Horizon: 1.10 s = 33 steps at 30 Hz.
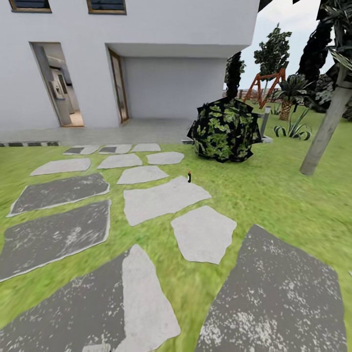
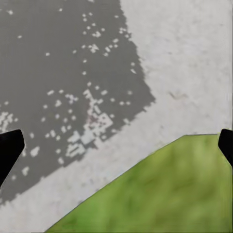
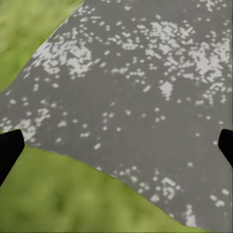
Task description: In the garden, pick up the pesticide atomizer on the floor and spray pesticide onto both trees until each tree trunk is fully covered.
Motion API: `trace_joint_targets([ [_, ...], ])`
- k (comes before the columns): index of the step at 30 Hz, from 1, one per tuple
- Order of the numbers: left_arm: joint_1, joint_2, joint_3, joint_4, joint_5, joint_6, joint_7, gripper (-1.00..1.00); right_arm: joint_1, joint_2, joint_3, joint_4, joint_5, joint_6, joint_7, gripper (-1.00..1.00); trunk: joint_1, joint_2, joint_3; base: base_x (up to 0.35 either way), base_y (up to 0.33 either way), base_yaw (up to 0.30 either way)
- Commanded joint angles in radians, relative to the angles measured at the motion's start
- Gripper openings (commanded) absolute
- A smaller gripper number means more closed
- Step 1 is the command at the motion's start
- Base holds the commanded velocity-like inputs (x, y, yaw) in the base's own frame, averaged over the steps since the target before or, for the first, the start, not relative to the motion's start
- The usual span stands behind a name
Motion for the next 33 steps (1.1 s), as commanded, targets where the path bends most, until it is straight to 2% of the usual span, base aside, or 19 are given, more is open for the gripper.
trace_joint_targets([
  [1,0.000,0.000,0.000,0.000,0.000,0.000,0.000,1.00,0.000,0.000,0.000,0.000,0.000,0.000,0.000,1.00,0.000,0.000,0.000,0.343,0.000,-0.001],
  [33,0.000,0.001,-0.001,0.000,0.000,0.000,0.000,1.00,0.000,0.003,-0.001,-0.006,-0.003,-0.002,0.000,1.00,0.000,0.000,0.000,0.343,0.000,0.000],
])
